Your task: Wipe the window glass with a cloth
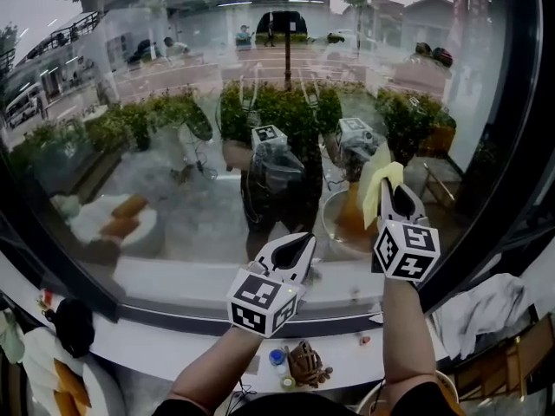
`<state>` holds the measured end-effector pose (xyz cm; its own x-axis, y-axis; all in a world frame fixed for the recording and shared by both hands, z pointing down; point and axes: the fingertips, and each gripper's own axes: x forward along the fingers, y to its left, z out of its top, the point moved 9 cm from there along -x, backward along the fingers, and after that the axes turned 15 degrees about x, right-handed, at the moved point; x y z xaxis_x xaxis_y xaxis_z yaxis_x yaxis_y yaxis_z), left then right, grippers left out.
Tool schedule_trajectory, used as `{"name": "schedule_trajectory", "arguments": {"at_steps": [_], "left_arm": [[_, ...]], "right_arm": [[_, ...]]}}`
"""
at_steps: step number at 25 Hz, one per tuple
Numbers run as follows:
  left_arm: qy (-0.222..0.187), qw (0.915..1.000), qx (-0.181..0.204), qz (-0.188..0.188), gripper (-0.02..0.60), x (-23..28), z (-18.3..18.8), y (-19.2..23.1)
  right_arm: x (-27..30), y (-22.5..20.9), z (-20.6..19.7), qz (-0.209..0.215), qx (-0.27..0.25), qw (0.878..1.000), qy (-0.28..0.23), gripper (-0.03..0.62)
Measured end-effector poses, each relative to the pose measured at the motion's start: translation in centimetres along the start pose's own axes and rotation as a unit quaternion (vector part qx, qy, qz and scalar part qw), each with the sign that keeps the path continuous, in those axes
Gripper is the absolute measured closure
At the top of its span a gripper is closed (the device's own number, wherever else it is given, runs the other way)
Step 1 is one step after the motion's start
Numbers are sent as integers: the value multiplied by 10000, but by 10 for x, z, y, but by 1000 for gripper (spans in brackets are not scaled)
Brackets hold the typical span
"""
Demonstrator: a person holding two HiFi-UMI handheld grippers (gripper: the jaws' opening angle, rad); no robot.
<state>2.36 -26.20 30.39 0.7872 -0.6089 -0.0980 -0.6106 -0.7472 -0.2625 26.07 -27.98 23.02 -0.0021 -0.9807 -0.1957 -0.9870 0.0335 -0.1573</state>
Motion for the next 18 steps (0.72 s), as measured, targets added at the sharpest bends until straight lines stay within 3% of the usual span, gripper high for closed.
{"name": "schedule_trajectory", "arguments": {"at_steps": [18], "left_arm": [[165, 9972, -117, 725, 574, -138, -39, 101]], "right_arm": [[20, 194, -42, 531, -270, 9981, -176, 543]]}}
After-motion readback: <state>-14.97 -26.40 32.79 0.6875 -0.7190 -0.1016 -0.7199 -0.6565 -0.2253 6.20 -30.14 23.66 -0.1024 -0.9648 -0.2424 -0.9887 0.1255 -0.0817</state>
